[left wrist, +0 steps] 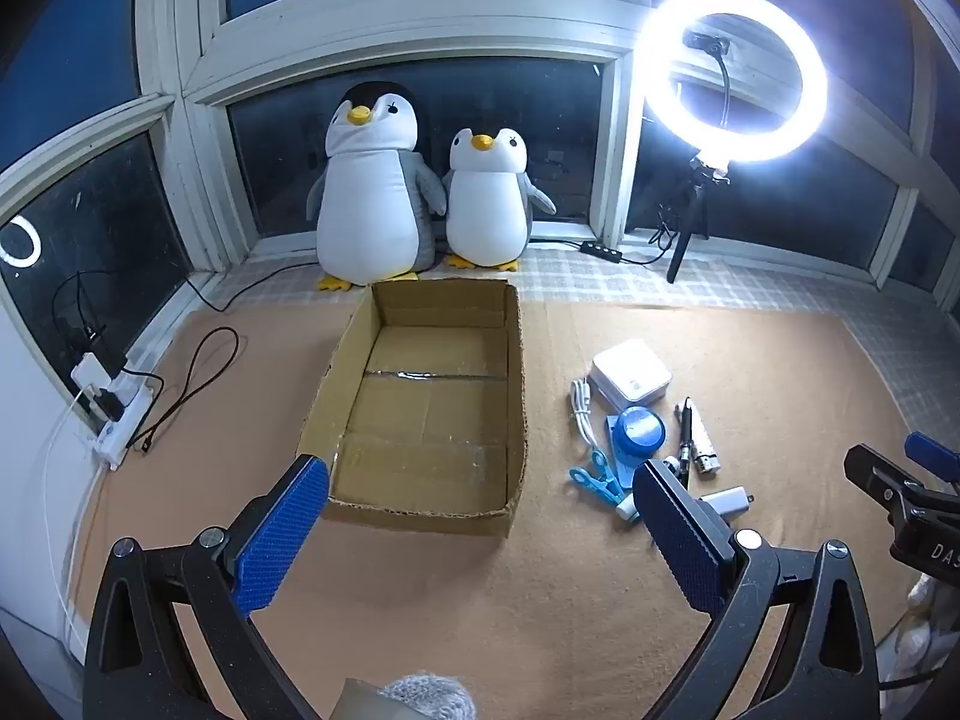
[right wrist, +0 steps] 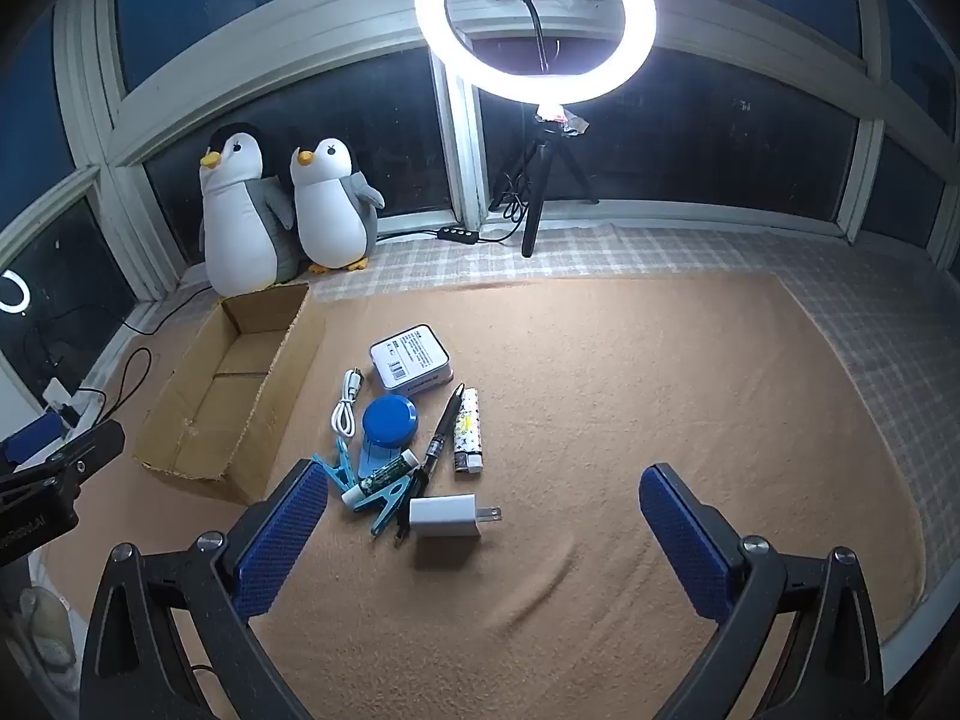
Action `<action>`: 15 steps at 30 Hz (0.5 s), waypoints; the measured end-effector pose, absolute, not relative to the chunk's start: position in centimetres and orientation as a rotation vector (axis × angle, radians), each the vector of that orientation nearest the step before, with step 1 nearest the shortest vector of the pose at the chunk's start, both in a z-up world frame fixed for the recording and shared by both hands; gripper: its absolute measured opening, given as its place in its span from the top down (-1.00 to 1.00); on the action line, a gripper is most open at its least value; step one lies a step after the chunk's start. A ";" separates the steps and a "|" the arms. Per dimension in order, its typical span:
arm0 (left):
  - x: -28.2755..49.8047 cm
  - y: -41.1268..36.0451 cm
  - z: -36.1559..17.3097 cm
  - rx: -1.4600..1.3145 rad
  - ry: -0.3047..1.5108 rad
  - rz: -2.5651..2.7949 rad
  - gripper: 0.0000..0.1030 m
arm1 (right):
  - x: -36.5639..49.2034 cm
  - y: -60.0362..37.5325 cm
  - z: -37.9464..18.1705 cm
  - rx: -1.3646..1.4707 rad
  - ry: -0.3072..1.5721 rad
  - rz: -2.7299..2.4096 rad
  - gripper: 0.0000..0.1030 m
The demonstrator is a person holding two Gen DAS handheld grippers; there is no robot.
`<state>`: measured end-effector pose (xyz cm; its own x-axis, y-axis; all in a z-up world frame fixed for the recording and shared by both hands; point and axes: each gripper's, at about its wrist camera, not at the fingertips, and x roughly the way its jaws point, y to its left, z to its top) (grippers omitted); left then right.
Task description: Organize rigid objects
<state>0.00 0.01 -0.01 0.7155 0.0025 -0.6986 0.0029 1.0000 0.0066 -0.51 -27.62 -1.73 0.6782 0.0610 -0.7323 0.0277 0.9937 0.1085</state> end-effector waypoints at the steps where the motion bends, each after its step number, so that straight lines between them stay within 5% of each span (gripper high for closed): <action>1: 0.0 0.0 0.0 0.016 0.776 0.004 -0.99 | -0.5 -27.6 -1.8 0.108 0.826 0.015 -1.00; 15: -0.1 -0.1 -0.6 0.010 0.766 0.012 -0.99 | -0.1 -27.7 -2.3 0.109 0.825 0.025 -1.00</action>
<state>-0.11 -0.14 -0.56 0.7203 0.0146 -0.6935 -0.0070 0.9999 0.0138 -0.06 -27.73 -2.34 0.6784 0.0642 -0.7319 0.0204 0.9941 0.1061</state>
